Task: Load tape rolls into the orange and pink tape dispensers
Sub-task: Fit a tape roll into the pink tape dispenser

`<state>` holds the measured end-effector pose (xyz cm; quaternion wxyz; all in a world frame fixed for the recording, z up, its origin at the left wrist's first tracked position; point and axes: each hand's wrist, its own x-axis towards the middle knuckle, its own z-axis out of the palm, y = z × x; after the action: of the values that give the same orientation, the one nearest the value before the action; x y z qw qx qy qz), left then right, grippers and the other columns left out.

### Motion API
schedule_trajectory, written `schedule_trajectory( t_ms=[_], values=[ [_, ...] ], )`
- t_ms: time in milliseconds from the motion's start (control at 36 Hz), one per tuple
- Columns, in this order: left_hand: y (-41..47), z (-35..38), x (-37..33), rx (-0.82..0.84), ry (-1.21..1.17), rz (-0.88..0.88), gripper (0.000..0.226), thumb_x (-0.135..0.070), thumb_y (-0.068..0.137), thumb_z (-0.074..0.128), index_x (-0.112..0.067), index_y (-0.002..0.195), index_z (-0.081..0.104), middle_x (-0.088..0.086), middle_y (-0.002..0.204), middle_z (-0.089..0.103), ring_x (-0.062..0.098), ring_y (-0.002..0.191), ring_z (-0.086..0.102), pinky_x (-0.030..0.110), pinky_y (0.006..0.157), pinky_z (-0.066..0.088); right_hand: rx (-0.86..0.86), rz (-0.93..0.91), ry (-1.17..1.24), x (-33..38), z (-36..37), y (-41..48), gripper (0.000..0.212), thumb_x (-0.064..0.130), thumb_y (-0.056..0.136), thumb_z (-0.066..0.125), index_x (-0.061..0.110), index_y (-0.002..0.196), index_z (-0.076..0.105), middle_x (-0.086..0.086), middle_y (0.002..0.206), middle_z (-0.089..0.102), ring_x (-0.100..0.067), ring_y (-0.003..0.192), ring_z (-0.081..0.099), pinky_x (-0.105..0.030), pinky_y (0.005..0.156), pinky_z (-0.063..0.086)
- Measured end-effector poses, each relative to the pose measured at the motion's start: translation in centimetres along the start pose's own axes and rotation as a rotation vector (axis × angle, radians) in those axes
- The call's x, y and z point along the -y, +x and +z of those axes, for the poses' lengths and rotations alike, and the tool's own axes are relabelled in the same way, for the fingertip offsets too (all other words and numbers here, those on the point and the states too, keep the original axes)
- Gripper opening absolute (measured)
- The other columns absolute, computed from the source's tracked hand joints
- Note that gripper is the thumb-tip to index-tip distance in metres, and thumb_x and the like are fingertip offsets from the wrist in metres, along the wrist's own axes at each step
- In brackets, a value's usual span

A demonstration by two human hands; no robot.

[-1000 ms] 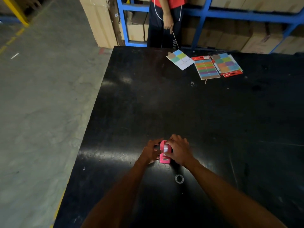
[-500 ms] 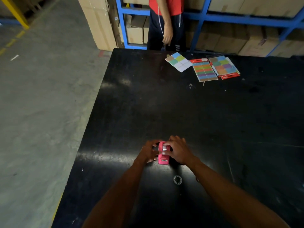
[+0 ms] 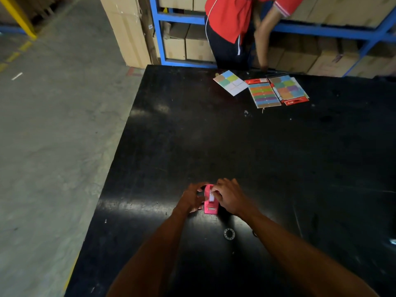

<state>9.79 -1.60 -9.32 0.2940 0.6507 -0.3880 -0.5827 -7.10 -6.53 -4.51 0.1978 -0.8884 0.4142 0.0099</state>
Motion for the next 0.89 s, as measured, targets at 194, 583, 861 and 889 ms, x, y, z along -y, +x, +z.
schedule_trajectory(
  t_ms=[194, 583, 861, 889],
  values=[
    [0.2, 0.2, 0.4, 0.004, -0.006, -0.007, 0.046, 0.001, 0.080, 0.070, -0.023, 0.118, 0.063, 0.011, 0.103, 0.061, 0.014, 0.066, 0.063, 0.020, 0.047, 0.048, -0.029, -0.053, 0.010, 1.3, 0.9, -2.8, 0.024, 0.031, 0.093, 0.051, 0.019, 0.090, 0.072, -0.003, 0.101, 0.065, -0.021, 0.095, 0.057, -0.042, 0.091, 0.039],
    [-0.1, 0.4, -0.1, -0.012, 0.024, -0.008, 0.051, 0.009, 0.082, 0.064, -0.018, 0.125, 0.061, 0.016, 0.110, 0.060, 0.021, 0.075, 0.063, 0.022, 0.046, 0.051, -0.141, 0.039, 0.002, 2.9, 5.5, -6.1, 0.019, 0.027, 0.093, 0.055, 0.016, 0.091, 0.071, -0.003, 0.099, 0.066, -0.019, 0.093, 0.059, -0.036, 0.087, 0.045],
    [-0.5, 0.4, -0.5, -0.017, 0.018, -0.013, 0.046, 0.000, 0.083, 0.070, -0.023, 0.122, 0.062, 0.009, 0.105, 0.063, 0.015, 0.069, 0.062, 0.029, 0.058, 0.053, -0.134, 0.102, -0.070, 3.3, 6.4, -5.2, 0.013, 0.026, 0.090, 0.062, 0.018, 0.095, 0.072, -0.002, 0.100, 0.068, -0.019, 0.095, 0.061, -0.037, 0.089, 0.047],
    [-0.5, 0.4, -0.5, -0.020, 0.019, -0.015, 0.047, -0.001, 0.083, 0.070, -0.024, 0.123, 0.062, 0.007, 0.105, 0.063, 0.015, 0.070, 0.062, 0.032, 0.059, 0.055, -0.131, 0.112, -0.075, 3.4, 6.5, -5.3, 0.013, 0.026, 0.090, 0.063, 0.018, 0.096, 0.072, -0.002, 0.100, 0.069, -0.019, 0.096, 0.061, -0.038, 0.090, 0.048]
  ],
)
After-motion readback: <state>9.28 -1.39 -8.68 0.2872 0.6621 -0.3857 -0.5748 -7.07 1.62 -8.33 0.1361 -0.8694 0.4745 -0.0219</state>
